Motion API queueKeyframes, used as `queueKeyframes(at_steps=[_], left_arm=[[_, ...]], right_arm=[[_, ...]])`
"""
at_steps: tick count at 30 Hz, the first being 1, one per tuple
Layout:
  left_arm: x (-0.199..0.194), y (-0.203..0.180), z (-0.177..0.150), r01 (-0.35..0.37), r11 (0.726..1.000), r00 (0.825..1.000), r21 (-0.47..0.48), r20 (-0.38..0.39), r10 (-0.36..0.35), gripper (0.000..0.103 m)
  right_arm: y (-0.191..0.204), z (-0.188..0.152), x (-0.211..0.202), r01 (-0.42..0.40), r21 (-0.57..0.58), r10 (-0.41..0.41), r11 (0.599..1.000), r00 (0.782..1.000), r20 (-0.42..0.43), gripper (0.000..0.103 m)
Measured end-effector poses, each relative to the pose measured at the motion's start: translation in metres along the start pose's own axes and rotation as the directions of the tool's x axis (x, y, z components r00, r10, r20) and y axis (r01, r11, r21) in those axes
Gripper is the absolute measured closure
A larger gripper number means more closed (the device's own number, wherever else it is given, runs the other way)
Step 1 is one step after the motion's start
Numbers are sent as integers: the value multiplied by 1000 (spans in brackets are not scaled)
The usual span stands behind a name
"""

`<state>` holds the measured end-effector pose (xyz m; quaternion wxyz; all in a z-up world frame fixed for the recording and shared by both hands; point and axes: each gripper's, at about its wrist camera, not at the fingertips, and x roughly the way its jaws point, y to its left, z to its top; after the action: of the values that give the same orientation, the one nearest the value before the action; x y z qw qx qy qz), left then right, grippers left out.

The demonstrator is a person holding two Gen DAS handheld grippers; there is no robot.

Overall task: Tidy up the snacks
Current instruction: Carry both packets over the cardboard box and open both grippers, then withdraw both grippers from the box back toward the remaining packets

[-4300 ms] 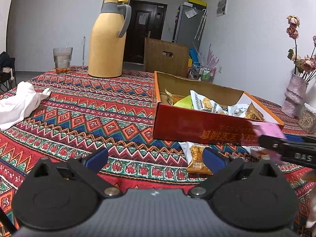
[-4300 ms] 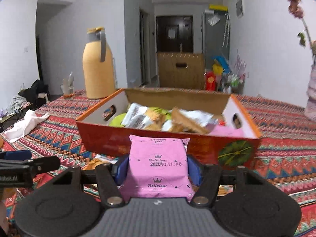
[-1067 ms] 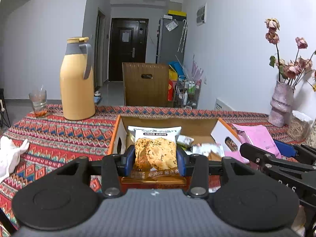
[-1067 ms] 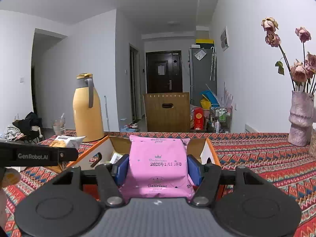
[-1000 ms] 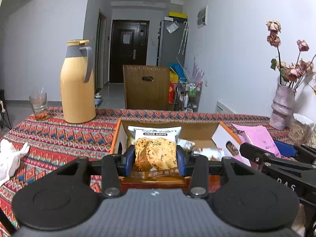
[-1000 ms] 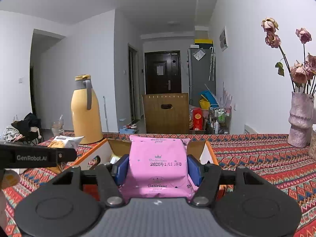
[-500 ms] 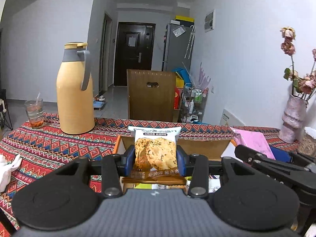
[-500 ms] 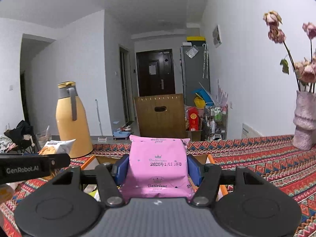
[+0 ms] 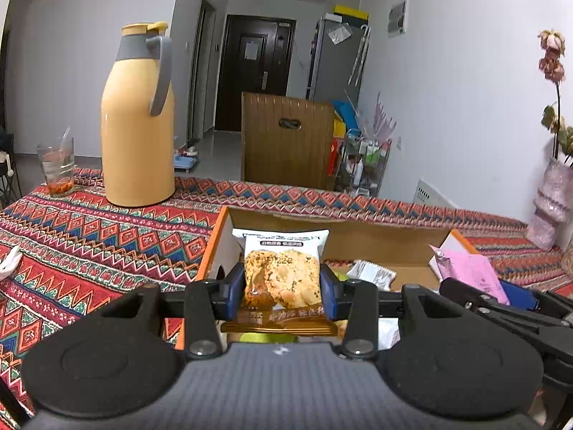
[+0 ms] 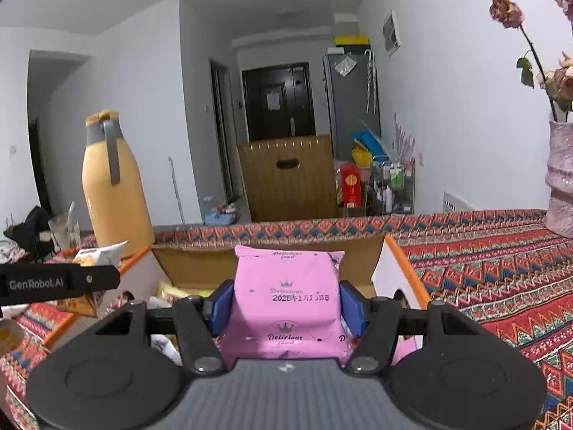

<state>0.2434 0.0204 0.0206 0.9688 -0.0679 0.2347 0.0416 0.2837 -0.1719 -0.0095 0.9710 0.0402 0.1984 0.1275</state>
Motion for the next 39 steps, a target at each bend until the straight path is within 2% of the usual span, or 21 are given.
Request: queueKeyframes(at_steps=[2,4,6,7,8,10,11,20,24,31,39], left_arm=[[1,2,-1,2,1000,1000,-9,-4,-2,58],[-1,6,-1,9,1000,1000,-27,2,-9,46],[-4,8,0,-4,999,1000,-36,23,5,17],[-6,8,0,-13,999,999,-39,37,14,11],[-8,9,0,-21,999,999,-44,48,23,0],[-8,10,1,-35,998,998,-49,57,38,0],[-8,10,1,-35,998,998,-54,53,38,0],[-7,13,4,-45,996,998,-78,46,49,0],[-19,10,9,-49,996,996,-78,74,55,0],[-55,12,20,-45,996,991,-79,119,54,0],[-91,21,3,-28,998,995,-51,91,33,0]], right_arm=[[2,-2,3,1,-5,-1,1000,1000,-10,42],[2,-3,4,2,-5,-2,1000,1000,-16,42],[1,-4,3,2,-4,-2,1000,1000,-20,39],[1,-3,4,3,-3,-3,1000,1000,-22,30],[1,-3,3,4,-3,-4,1000,1000,-20,18],[0,-3,1,4,-1,-4,1000,1000,-17,3],[-1,-3,0,5,4,-5,1000,1000,-14,0],[-4,-3,-1,3,18,-3,1000,1000,-18,0],[-2,1,-6,20,22,-19,1000,1000,-4,0],[3,18,-34,27,9,-28,1000,999,40,0],[8,14,-79,18,-31,-16,999,999,52,0]])
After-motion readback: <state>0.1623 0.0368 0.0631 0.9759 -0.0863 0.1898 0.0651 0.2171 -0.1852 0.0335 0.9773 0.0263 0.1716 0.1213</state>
